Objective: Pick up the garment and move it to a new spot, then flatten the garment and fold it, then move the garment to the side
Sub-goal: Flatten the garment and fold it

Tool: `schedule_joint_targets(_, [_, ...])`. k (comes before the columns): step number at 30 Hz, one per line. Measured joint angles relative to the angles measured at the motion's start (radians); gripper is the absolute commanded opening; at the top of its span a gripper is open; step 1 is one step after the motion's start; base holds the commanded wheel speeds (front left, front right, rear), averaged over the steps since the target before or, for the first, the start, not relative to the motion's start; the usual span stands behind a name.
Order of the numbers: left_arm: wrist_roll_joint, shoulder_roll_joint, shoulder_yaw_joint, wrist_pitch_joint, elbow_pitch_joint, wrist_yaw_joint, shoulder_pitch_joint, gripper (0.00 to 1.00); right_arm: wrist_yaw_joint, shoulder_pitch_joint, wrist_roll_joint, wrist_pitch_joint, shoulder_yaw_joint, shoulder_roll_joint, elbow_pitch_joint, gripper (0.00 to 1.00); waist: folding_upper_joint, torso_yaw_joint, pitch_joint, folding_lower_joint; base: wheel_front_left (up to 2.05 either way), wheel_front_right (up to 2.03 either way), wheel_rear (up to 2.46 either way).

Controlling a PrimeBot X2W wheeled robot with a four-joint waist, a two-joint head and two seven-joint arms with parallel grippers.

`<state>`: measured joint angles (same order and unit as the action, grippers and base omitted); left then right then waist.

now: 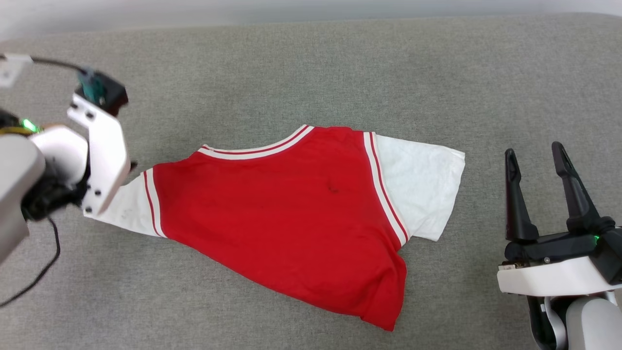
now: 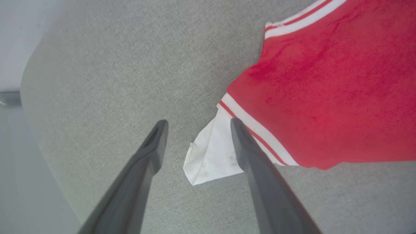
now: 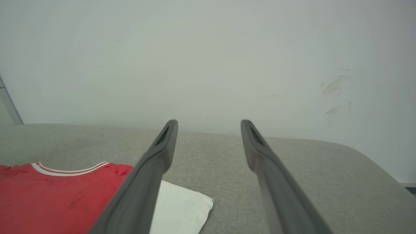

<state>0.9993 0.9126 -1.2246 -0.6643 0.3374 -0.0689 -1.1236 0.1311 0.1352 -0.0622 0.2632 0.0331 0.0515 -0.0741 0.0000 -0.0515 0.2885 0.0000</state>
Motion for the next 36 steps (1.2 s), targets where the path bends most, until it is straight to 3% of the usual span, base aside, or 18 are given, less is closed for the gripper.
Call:
schedule_joint_targets(6, [-0.004, 0.002, 0.037, -0.03, -0.064, 0.001, -0.101, 1.0, 0.0, -0.003, -0.005, 0.0, -0.009, 0.0, -0.004, 1.0, 0.0, -0.012, -0.002, 0.0, 0.0, 0.0, 0.0])
schedule_joint_targets(12, [-0.009, -0.048, 0.018, -0.121, -0.087, -0.018, -0.156, 1.0, 0.0, 0.005, -0.006, 0.0, -0.018, 0.0, -0.015, 1.0, 0.0, -0.034, 0.032, 0.0, 0.0, 0.0, 0.0])
schedule_joint_targets(18, [0.008, -0.082, -0.007, -0.188, -0.053, -0.028, -0.149, 1.0, 0.0, 0.033, -0.009, 0.0, -0.028, 0.0, -0.021, 1.0, 0.0, -0.072, 0.08, 0.0, 0.0, 0.0, 0.0])
schedule_joint_targets(31, [-0.012, -0.119, -0.025, -0.212, 0.042, -0.054, -0.083, 1.0, 0.0, 0.068, -0.018, 0.0, -0.04, 0.0, -0.024, 1.0, 0.0001, -0.14, 0.167, -0.0001, 0.0, 0.0, 0.0])
schedule_joint_targets(33, [-0.02, -0.128, -0.024, -0.204, 0.052, -0.056, -0.082, 0.0, 0.0, 0.068, -0.018, 0.0, -0.038, 0.0, -0.023, 1.0, 0.0, -0.137, 0.166, -0.0001, 0.0, 0.0, 0.0])
schedule_joint_targets(36, [-0.034, -0.139, -0.031, -0.173, 0.053, -0.059, -0.077, 0.0, 0.0, 0.068, -0.017, 0.0, -0.038, 0.0, -0.021, 1.0, 0.0, -0.129, 0.156, 0.0, 0.0, 0.0, 0.0])
